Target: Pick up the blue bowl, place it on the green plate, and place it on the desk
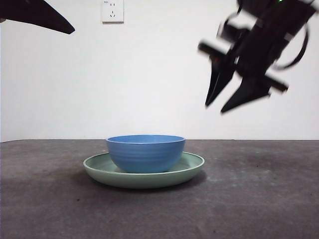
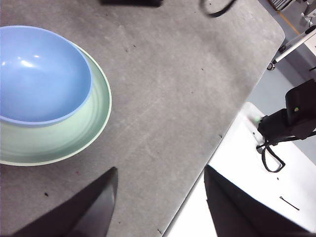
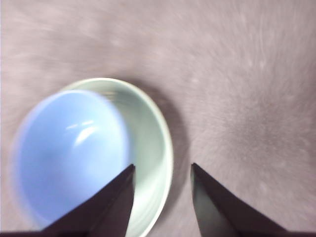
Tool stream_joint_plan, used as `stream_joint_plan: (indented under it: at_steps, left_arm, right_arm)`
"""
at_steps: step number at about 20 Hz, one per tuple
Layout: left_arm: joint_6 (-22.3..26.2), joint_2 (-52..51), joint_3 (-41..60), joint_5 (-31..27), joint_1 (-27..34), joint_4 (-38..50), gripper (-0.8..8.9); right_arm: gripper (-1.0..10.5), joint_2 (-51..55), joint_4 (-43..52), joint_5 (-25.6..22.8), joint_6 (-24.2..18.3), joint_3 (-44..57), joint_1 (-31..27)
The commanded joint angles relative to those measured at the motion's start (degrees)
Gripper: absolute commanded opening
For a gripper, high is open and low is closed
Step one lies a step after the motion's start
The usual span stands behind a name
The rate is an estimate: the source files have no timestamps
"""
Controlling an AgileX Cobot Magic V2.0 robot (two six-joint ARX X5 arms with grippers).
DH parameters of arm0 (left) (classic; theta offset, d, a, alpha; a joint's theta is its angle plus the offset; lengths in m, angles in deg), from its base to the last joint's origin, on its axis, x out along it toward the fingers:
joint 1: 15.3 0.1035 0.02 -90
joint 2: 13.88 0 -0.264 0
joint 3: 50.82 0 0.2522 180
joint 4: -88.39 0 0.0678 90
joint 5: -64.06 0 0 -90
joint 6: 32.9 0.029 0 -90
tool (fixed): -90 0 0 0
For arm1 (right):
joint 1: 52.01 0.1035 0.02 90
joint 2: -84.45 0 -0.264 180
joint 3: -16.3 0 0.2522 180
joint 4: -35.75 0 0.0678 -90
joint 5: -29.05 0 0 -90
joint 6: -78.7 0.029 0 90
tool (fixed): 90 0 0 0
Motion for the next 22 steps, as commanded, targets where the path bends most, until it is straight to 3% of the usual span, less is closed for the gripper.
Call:
stream_joint_plan:
  at_steps: [1,6,12,16,22]
  left_arm:
    - [0.9,0.3,-0.5,0.5,-0.3,0.5,2.81]
    - [0.9,0.3,-0.5,0.5,-0.3,0.5,2.81]
    - [0.9,0.3,-0.5,0.5,-0.3,0.3,2.81]
    - [0.9,0.3,-0.5,0.5,-0.3,0.3,2.81]
    - [0.9,0.3,-0.5,0.5,-0.3,0.2,2.81]
  right_arm:
    - [1.8,5.7,-4.5,1.0,-5.0,-1.0,0.4]
    - [1.8,17.6,-17.6,5.0,-10.7,-1.0,1.6]
    - [1.8,26.7,-32.7,8.0,-13.8,-1.0,6.6]
    - [1.8,29.2,-35.1,8.1,-14.4,-1.0,10.1]
    - [1.8,29.1,-35.1,8.1,-14.4,-1.0,10.5]
